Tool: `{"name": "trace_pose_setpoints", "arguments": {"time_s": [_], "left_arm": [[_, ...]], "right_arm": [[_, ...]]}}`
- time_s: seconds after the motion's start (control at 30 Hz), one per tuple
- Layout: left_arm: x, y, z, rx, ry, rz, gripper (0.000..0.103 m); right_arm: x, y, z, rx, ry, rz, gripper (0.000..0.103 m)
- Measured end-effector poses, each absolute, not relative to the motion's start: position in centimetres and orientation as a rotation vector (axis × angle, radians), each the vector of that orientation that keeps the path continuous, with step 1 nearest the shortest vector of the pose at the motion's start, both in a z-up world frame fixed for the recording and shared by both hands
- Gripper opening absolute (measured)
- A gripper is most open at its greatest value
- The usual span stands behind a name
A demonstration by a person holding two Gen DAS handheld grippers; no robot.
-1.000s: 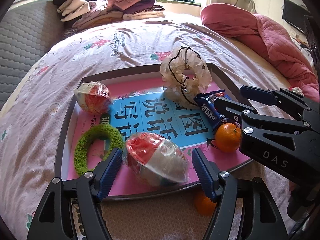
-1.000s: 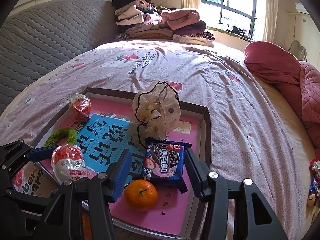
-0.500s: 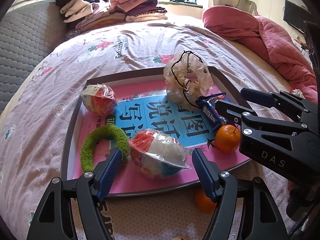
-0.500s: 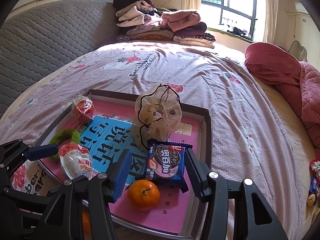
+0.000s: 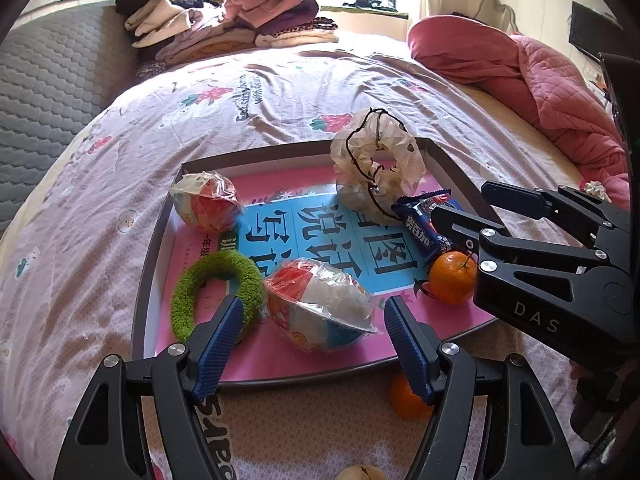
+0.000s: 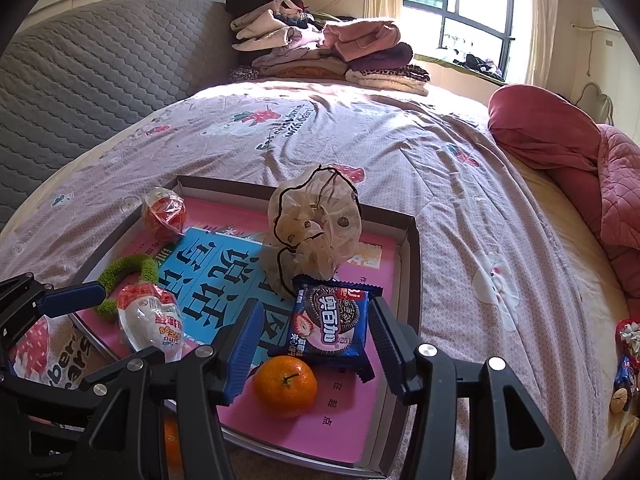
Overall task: Organize objects
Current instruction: 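Lower wrapped ball into tray beside green ring and open left gripper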
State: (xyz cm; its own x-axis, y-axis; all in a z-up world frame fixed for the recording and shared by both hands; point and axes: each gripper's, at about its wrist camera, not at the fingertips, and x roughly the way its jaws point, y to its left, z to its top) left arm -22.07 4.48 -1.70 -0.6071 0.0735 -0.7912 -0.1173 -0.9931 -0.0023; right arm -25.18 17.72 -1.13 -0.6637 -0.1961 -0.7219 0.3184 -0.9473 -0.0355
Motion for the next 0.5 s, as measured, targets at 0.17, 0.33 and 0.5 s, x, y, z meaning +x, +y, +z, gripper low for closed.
{"name": "trace_pose_setpoints", "arguments": {"time_s": [0.17, 0.33, 0.5], "left_arm": [[-21.9, 4.3, -1.3, -1.328, 0.069, 2.730, 0.074], [-21.6, 4.2, -0.6, -1.315, 0.068, 2.741, 0.075], [-21.1, 4.3, 0.1, -1.294, 0.077, 2.756, 0.075]], "right_arm": [[-24.9, 17.8, -0.7, 1.100, 0.228, -2.629, 0.056], [-24.6, 17.9, -0.1, 1.084, 0.215, -2.629, 0.057], [-24.0, 18.2, 0.6, 1.066, 0.198, -2.640, 0.057]]}}
